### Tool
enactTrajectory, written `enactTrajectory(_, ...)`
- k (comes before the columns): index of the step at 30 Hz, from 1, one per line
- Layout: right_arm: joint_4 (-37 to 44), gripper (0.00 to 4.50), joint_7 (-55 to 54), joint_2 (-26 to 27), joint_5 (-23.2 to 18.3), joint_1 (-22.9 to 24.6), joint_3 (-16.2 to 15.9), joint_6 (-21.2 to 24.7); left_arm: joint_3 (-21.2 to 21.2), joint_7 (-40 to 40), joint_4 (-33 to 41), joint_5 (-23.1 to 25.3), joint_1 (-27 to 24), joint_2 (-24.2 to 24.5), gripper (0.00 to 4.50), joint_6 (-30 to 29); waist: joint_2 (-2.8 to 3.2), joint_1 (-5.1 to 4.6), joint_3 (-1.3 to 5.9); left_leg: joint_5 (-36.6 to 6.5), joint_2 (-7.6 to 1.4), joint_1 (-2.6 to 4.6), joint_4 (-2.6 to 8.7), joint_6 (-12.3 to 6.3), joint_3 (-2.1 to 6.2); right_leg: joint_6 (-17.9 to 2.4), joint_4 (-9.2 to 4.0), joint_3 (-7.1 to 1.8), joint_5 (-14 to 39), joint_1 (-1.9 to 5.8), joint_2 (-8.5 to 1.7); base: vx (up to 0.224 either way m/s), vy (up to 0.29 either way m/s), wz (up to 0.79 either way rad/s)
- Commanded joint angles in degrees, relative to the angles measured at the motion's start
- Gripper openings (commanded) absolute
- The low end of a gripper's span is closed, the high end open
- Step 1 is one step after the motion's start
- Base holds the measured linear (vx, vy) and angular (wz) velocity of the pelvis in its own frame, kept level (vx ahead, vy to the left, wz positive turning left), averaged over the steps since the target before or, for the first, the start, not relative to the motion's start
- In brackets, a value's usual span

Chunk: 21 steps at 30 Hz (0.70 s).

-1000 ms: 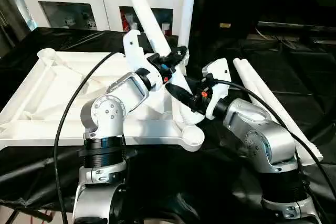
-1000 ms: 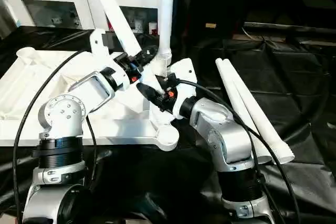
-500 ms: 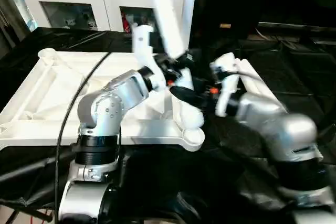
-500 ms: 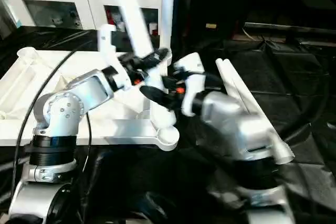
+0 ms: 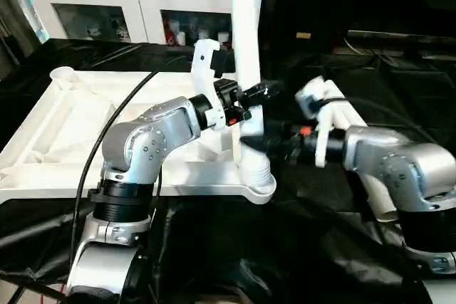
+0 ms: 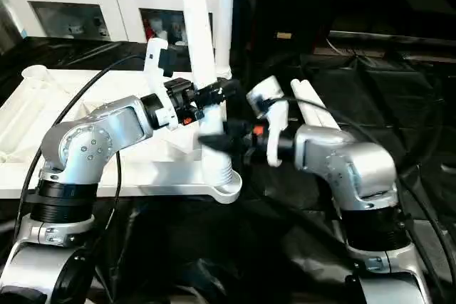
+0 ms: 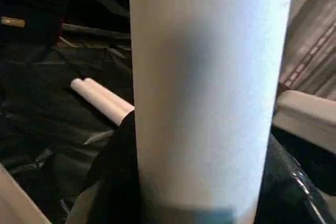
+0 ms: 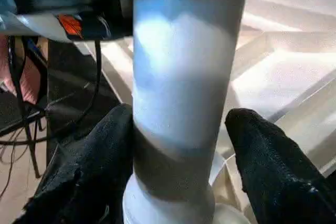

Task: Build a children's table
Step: Pick table leg

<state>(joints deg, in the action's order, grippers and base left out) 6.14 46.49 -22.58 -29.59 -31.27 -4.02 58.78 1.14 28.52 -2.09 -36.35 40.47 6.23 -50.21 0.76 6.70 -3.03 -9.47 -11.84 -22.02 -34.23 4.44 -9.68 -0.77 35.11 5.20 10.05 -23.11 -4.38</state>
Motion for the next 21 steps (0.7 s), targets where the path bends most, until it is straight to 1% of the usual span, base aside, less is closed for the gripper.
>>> enactTrajectory(1, 0.2, 2.99, -0.1, -0.8, -0.2, 0.1, -0.6, 1.0, -0.8, 1.2, 2.0, -0.8, 1.2, 0.2, 1.88, -0.6, -0.50, 0.32, 4.34, -7.4, -0.91, 0.70, 3.37, 0.20, 0.14, -8.0, -4.07, -2.74, 10.9, 3.61, -3.43, 0.000, 0.000, 0.00)
enactTrajectory(3, 0.0, 2.99, 0.0, -0.7, -0.1, 0.1, -0.8, 1.1, -1.4, 1.9, 2.5, -1.2, 1.0, 0.2, 1.88, -1.0, -0.61, 0.30, 4.32, -7.6, -0.88, 0.74, 3.37, 0.12, 0.11, -8.0, -4.16, -2.74, 11.4, 3.55, -3.41, 0.000, 0.000, 0.00)
enactTrajectory(5, -0.2, 2.99, 0.0, -0.7, -0.1, 0.0, -1.0, 1.1, -1.8, 2.6, 2.8, -1.4, 0.8, 0.2, 1.88, -1.2, -0.55, 0.35, 4.32, -7.6, -0.91, 0.74, 3.35, 0.13, 0.11, -7.9, -4.16, -2.75, 11.7, 3.52, -3.46, 0.000, 0.000, 0.00)
enactTrajectory(9, -0.4, 2.99, 0.1, -0.5, -0.7, -0.2, -1.1, 1.1, -2.1, 2.8, 3.1, -1.4, 0.6, 0.0, 1.88, -1.2, -0.73, 0.39, 4.33, -7.5, -0.90, 0.72, 3.34, 0.14, 0.08, -7.6, -4.18, -2.75, 12.0, 3.53, -3.45, 0.000, 0.000, 0.00)
enactTrajectory(11, -0.5, 2.99, 0.1, -0.3, -1.0, -0.2, -1.3, 1.3, -2.2, 2.9, 3.1, -1.5, 0.6, 0.0, 1.88, -1.3, -0.68, 0.41, 4.33, -7.4, -0.88, 0.69, 3.34, 0.15, 0.09, -7.5, -4.18, -2.75, 12.1, 3.54, -3.47, 0.000, 0.000, 0.00)
enactTrajectory(12, -0.4, 2.99, 0.2, -0.3, -1.1, -0.1, -1.6, 1.5, -2.2, 3.0, 3.2, -1.5, 0.5, -0.1, 1.88, -1.4, -0.87, 0.40, 4.35, -7.3, -0.89, 0.70, 3.33, 0.08, 0.06, -7.5, -4.19, -2.75, 12.1, 3.54, -3.45, 0.000, 0.000, 0.00)
enactTrajectory(13, -0.3, 2.99, 0.3, -0.3, -1.1, 0.1, -1.9, 1.8, -2.2, 3.1, 3.4, -1.6, 0.5, -0.2, 1.88, -1.5, -0.76, 0.45, 4.34, -7.2, -0.89, 0.69, 3.33, 0.10, 0.08, -7.5, -4.15, -2.75, 12.1, 3.52, -3.46, 0.000, 0.000, 0.00)
enactTrajectory(15, -0.3, 2.99, 0.4, -0.4, -1.1, 0.2, -2.2, 1.9, -2.3, 3.2, 3.5, -1.5, 0.5, -0.1, 1.88, -1.5, -0.77, 0.42, 4.32, -7.2, -0.90, 0.69, 3.33, 0.11, 0.08, -7.5, -4.15, -2.75, 12.1, 3.50, -3.44, 0.000, 0.000, 0.00)
enactTrajectory(16, -0.4, 2.99, 0.5, -0.4, -1.1, 0.3, -2.4, 2.0, -2.4, 3.4, 3.7, -1.6, 0.4, -0.1, 1.88, -1.6, -0.89, 0.46, 4.35, -7.0, -0.91, 0.66, 3.35, 0.10, 0.10, -7.4, -4.09, -2.75, 12.2, 3.55, -3.50, 0.000, 0.000, 0.00)
enactTrajectory(21, -0.6, 2.99, 0.8, -0.8, -0.9, 0.5, -3.1, 2.1, -2.6, 3.7, 3.8, -1.5, 0.3, 0.1, 1.88, -1.6, -0.93, 0.48, 4.33, -6.9, -0.92, 0.65, 3.34, 0.12, 0.07, -7.2, -4.12, -2.78, 12.1, 3.53, -3.50, 0.000, 0.000, 0.00)
